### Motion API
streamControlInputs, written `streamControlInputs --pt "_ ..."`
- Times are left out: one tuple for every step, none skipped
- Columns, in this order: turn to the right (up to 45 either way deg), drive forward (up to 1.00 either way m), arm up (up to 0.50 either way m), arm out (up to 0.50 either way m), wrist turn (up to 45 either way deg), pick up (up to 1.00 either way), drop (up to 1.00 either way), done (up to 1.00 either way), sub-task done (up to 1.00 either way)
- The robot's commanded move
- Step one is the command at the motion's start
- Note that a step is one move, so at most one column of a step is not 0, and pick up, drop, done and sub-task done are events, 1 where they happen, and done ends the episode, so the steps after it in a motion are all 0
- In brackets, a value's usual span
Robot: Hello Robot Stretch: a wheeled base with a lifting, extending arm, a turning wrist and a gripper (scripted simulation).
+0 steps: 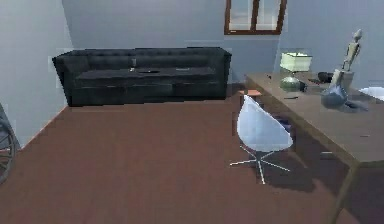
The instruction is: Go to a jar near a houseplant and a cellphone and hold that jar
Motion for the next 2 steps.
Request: streamControlInputs --pt "0.0 0.5 0.0 0.0 0.0 0.0 0.0 0.0 0.0" --pt "21.0 0.0 0.0 0.0 0.0 0.0 0.0 0.0 0.0"
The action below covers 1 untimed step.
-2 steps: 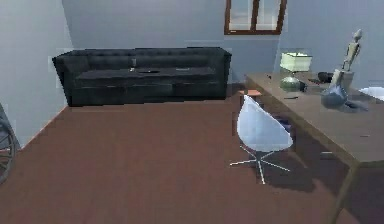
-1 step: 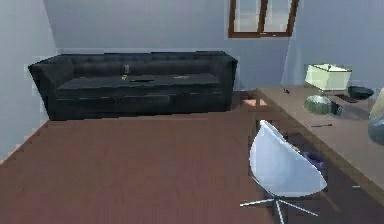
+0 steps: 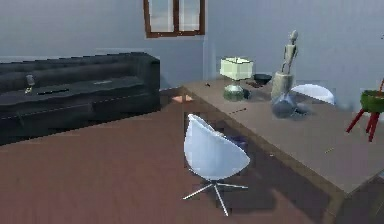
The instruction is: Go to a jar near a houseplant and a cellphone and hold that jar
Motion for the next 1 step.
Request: streamControlInputs --pt "0.0 0.35 0.0 0.0 0.0 0.0 0.0 0.0 0.0"
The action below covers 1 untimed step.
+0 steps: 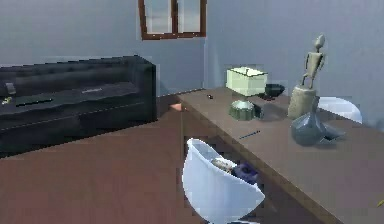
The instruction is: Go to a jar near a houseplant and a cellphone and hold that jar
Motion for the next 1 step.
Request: streamControlInputs --pt "45.0 0.0 0.0 0.0 0.0 0.0 0.0 0.0 0.0"
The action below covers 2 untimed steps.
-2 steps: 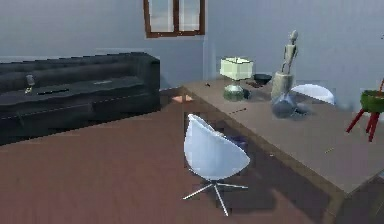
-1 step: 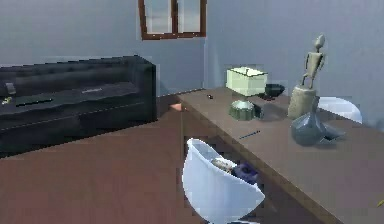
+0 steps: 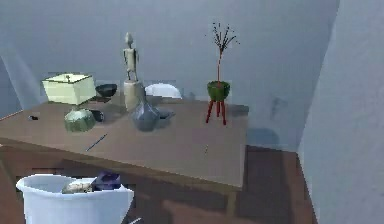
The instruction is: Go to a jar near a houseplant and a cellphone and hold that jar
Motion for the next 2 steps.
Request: streamControlInputs --pt "-45.0 0.0 0.0 0.0 0.0 0.0 0.0 0.0 0.0" --pt "-45.0 0.0 0.0 0.0 0.0 0.0 0.0 0.0 0.0"
